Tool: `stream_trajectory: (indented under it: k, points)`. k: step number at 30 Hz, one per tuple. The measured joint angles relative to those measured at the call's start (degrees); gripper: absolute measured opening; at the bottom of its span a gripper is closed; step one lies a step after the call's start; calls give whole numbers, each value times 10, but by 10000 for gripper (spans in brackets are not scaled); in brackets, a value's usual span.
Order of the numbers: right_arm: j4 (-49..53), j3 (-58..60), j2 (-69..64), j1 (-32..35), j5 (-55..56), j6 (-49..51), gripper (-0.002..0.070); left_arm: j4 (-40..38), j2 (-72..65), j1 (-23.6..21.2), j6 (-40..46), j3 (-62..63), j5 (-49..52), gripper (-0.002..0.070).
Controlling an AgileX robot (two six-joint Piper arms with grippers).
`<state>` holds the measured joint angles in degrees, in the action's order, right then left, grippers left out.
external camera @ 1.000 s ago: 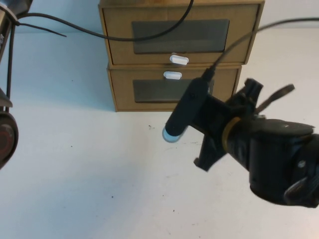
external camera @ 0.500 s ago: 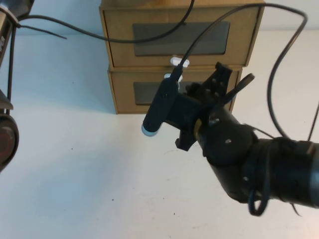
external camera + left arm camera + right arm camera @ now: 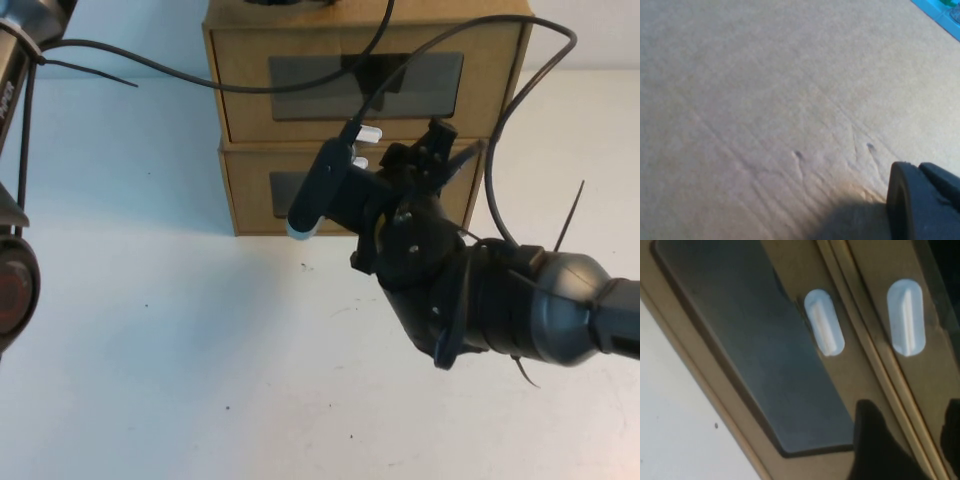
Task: Open the shoe box
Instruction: 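Pull the top drawer of the cardboard box fully open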
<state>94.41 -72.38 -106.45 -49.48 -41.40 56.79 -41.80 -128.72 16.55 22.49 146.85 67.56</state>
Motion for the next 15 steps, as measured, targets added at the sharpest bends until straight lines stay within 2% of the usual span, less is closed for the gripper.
stream_trajectory:
  k: [15]
  points:
    - [0,-48,-27,8,26,1,271,0,0,0,-1,0,0,-5]
